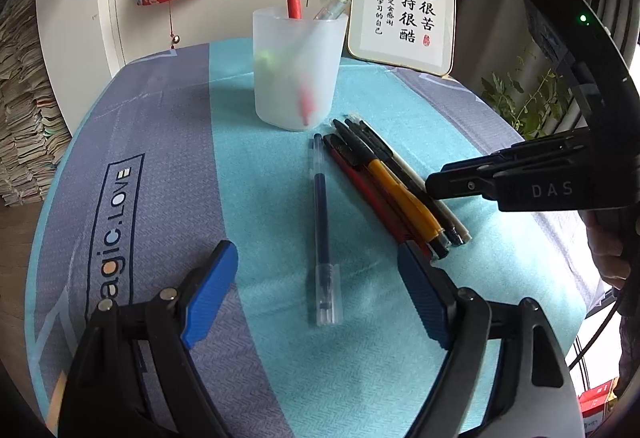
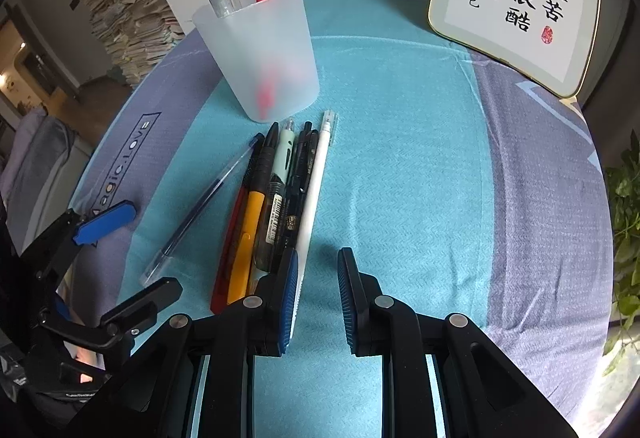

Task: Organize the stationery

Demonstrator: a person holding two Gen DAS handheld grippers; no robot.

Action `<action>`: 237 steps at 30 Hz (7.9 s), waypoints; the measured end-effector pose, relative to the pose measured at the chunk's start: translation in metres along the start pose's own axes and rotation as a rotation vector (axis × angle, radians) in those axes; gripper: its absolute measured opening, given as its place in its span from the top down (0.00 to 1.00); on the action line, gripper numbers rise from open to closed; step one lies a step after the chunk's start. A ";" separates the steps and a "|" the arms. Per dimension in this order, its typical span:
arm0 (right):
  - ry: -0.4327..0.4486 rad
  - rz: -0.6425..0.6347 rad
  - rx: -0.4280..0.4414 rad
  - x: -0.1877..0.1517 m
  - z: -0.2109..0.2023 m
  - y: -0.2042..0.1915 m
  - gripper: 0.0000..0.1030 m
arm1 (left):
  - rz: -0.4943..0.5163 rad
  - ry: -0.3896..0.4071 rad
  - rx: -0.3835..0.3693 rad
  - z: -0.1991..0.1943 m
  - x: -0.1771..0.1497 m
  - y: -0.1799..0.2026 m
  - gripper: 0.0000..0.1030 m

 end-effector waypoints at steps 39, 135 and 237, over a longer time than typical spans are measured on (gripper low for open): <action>-0.029 -0.031 -0.001 -0.008 -0.004 0.003 0.80 | -0.008 -0.012 -0.082 -0.013 0.016 -0.009 0.95; 0.111 -0.093 -0.037 0.155 -0.092 -0.043 0.92 | 0.337 -0.505 0.012 0.002 0.197 -0.008 0.89; 0.215 0.257 0.297 -0.042 -0.082 0.032 0.92 | 0.966 -0.403 0.334 -0.057 0.134 -0.035 0.94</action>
Point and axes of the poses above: each gripper's, at about its wrist camera, not at the fingertips, and z roughly the way its jaws point, y to its right, x to its top, the point moved 4 cm from there along z, roughly the way its jaws point, and after that the axes turned 2 degrees about x, right-handed, at the moved point
